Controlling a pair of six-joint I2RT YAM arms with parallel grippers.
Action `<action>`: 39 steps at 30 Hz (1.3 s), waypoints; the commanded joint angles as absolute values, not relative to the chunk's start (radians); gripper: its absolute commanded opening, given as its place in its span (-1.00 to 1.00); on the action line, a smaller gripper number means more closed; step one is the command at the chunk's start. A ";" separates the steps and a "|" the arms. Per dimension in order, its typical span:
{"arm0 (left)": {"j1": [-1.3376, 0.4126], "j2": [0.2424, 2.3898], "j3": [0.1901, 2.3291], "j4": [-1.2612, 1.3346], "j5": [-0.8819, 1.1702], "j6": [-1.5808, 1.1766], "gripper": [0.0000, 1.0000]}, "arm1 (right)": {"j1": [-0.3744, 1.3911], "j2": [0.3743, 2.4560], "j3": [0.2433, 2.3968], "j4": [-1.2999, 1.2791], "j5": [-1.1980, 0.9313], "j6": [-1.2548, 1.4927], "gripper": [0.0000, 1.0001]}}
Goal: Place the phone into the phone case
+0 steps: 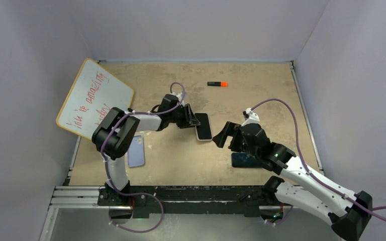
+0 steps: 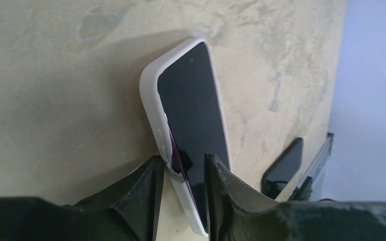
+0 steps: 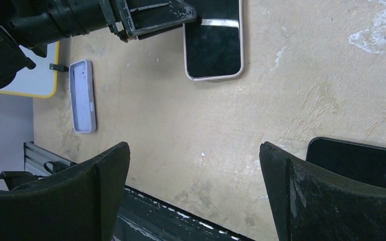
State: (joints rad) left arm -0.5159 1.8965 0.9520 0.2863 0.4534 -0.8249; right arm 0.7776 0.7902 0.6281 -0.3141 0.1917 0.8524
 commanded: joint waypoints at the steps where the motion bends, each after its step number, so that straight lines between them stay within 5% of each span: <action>1: -0.507 1.858 1.002 0.189 0.378 -0.739 -0.24 | 0.773 0.787 0.661 -0.313 0.203 0.863 0.98; 6: -0.506 1.776 1.001 0.064 0.297 -0.713 0.10 | 0.772 0.787 0.649 -0.305 0.209 0.890 0.98; 13: -0.506 1.651 1.001 -0.252 0.160 -0.678 0.33 | 0.772 0.780 0.632 -0.270 0.179 0.865 0.98; 18: -0.504 1.554 0.971 -0.453 0.038 -0.650 0.76 | 0.773 0.760 0.622 -0.268 0.191 0.857 0.98; 30: -0.401 1.436 0.896 -0.716 -0.175 -0.636 0.73 | 0.773 0.798 0.590 -0.206 0.144 0.867 0.98; 39: -0.340 1.486 0.852 -0.690 -0.254 -0.611 0.49 | 0.773 0.802 0.625 -0.276 0.169 0.836 0.98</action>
State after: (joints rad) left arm -0.3523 1.4857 0.8646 -0.6910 -0.1814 -0.6399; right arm 0.7776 0.8177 0.5961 -0.2531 0.1577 0.8616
